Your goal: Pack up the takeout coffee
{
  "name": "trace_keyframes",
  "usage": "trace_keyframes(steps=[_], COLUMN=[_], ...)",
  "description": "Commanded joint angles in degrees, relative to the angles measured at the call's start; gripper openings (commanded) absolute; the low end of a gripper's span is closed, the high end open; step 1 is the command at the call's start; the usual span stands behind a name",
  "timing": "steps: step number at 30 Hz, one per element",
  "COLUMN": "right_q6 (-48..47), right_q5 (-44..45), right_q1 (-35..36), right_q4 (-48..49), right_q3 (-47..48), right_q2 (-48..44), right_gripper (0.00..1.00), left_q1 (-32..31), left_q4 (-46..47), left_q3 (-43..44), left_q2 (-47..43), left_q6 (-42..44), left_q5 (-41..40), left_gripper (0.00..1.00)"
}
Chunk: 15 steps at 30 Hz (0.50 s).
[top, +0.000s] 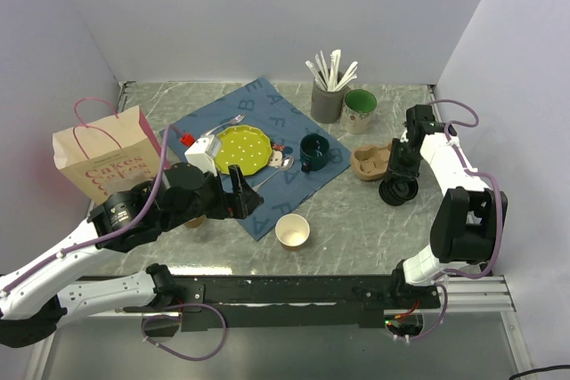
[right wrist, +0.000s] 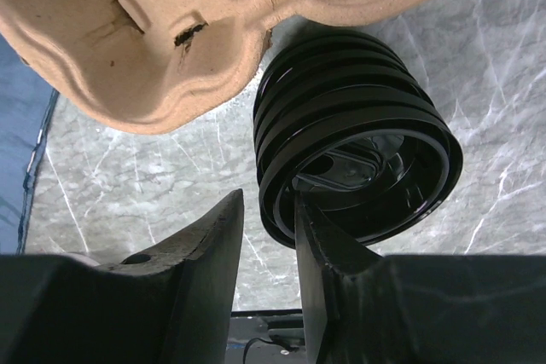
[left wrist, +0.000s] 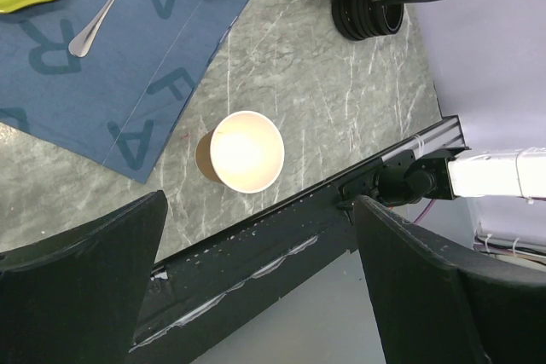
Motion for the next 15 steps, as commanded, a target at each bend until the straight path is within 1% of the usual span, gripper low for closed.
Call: trace_keyframes(steps=[1,4,7,8,11,15], right_q6=[-0.28,-0.28,-0.54,-0.63,-1.07,-1.16], right_q5=[-0.04,-0.12,-0.39,-0.56,-0.48,0.49], right_q1=[-0.39,-0.39,-0.39,-0.39,-0.39,-0.39], right_q4=[1.14,1.32,1.32,1.06,0.44,-2.02], right_q3=[-0.55,-0.55,-0.55,-0.55,-0.29,1.21], right_q2=[-0.01,-0.27,-0.62,-0.71,-1.59,-2.81], right_gripper=[0.38,0.35,0.27,0.23,0.2,0.18], left_q1=[-0.1,-0.01,-0.1,-0.02,-0.01,-0.01], left_q4=[0.82,0.99,1.08,0.91,0.47,1.17], left_q3=[2.45,2.54,2.54,2.36,2.36,2.1], left_q2=[0.14,0.23,-0.12,-0.13,-0.13,-0.65], left_q6=[1.25,1.16,1.16,1.16,1.51,2.04], left_q5=[-0.48,-0.48,-0.57,-0.65,-0.65,-0.12], left_gripper=[0.97,0.97,0.97,0.97,0.97,0.97])
